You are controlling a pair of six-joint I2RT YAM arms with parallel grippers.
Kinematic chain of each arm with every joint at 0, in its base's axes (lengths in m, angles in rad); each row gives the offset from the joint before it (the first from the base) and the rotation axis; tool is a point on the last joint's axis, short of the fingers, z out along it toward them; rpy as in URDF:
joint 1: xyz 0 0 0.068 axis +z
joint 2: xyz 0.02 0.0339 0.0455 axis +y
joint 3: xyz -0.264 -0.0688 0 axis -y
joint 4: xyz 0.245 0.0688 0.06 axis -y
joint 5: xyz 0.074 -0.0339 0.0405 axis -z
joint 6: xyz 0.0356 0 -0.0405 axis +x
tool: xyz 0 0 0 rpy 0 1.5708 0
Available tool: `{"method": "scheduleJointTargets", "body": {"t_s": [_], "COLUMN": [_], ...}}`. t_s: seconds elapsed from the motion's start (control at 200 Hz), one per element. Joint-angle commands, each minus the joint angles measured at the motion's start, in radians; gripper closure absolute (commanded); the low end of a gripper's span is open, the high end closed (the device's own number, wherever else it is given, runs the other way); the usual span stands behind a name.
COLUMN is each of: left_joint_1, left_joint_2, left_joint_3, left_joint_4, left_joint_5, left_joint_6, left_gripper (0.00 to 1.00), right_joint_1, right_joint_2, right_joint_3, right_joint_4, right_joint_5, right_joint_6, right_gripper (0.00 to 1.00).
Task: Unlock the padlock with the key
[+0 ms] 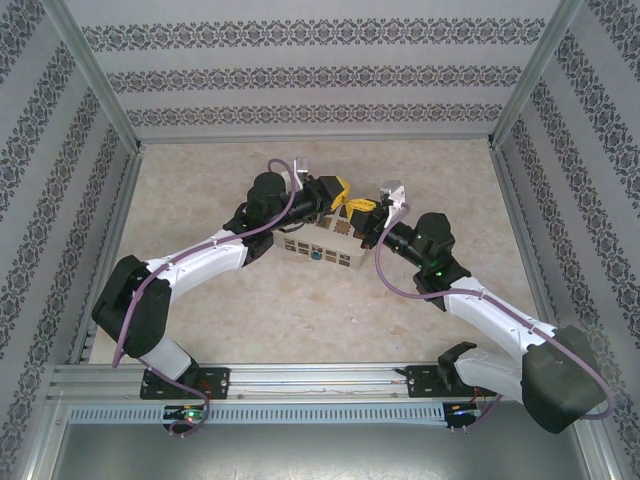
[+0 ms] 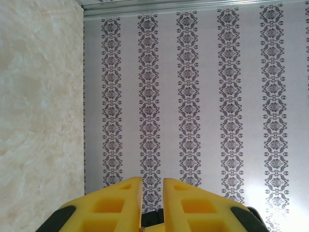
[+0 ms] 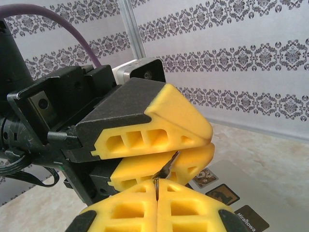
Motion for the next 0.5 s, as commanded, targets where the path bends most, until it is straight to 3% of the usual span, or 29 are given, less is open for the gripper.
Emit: {"method": "scheduleJointTargets", "body": {"t_s": [0.0,0.12,0.385,0.495], "left_joint_1": [-0.011,-0.011,-0.011,-0.008], "left_joint_2": [-0.031,-0.03,-0.041,-0.063], "left_joint_3": [0.019,0.023,0.023,0.018], "left_joint_4": [-0.005,-0.017,-0.048,-0.066], "left_joint_5": [0.008,0.01,-0.002,-0.027], "left_joint_6": [0.024,0.034,0.074,0.123], "left_gripper": [0.83,0.84,0.97,1.0], "right_joint_1": [0.005,0.004,0.001,-0.006], "right_joint_2": [0.001,0.001,-0.002,-0.008], "right_joint_3": [-0.002,0.001,0.007,0.007], "right_joint_4": [0.004,0.005,0.005,0.002], "right_joint_5": [0.017,0.018,0.02,0.019], "right_joint_6": [-0.01,-0.01,-0.001,0.017], "right_gripper": [1.0,1.0,1.0,0.86]}}
